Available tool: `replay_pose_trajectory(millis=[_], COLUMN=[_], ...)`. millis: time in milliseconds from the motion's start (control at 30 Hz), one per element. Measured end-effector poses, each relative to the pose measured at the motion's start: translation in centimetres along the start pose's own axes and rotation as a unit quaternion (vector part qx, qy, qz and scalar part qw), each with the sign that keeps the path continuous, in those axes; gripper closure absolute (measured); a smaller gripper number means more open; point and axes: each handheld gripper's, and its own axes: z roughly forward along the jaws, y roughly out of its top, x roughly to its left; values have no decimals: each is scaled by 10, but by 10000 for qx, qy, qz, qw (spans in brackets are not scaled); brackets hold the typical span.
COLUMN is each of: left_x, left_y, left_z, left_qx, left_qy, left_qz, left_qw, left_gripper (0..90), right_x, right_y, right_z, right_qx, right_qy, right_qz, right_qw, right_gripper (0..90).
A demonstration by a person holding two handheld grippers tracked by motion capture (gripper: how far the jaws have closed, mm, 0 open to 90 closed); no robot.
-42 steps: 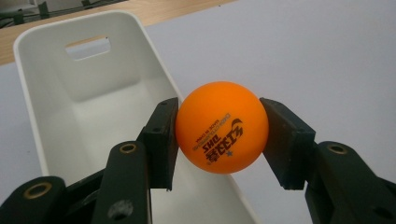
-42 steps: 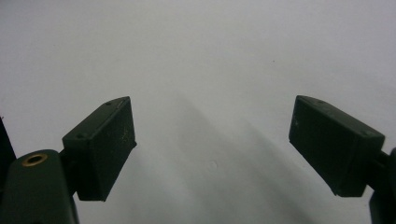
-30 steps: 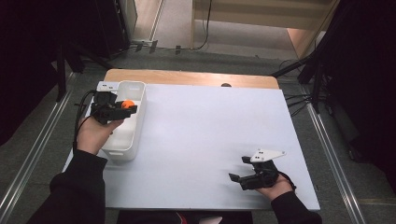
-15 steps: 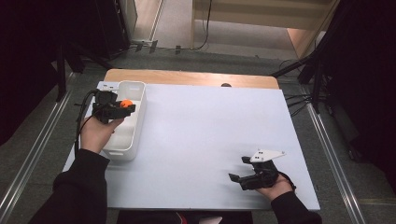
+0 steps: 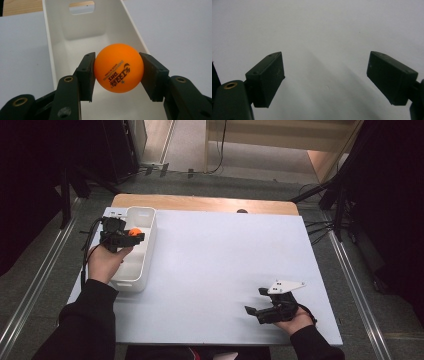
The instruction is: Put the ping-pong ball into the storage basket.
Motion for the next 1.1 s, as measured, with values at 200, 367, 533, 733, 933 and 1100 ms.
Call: replay_pose_trajectory(millis=[200, 367, 533, 733, 933, 1100], left_x=[2, 2, 2, 1, -2, -7], left_y=[-1, -1, 0, 1, 4, 7], left_z=[3, 3, 1, -3, -9, -15], left_qx=[71, 56, 28, -43, -60, -93], left_qy=[-15, -20, -71, -104, -174, -275], left_qz=[-46, -44, -82, -75, 16, 88], left_qw=[10000, 10000, 9999, 9999, 9998, 9995], left_gripper=[507, 506, 483, 457, 406, 389], right_x=[1, 1, 1, 1, 1, 1], right_y=[0, 0, 0, 0, 0, 0], right_z=[0, 0, 0, 0, 0, 0], right_qx=[21, 22, 27, 27, 20, 21], right_qy=[-2, -2, 6, 2, 5, 15], right_qz=[22, 14, 17, 19, -2, -14], right_qw=[10000, 10000, 10000, 10000, 10000, 10000], right_gripper=[133, 133, 133, 133, 133, 133])
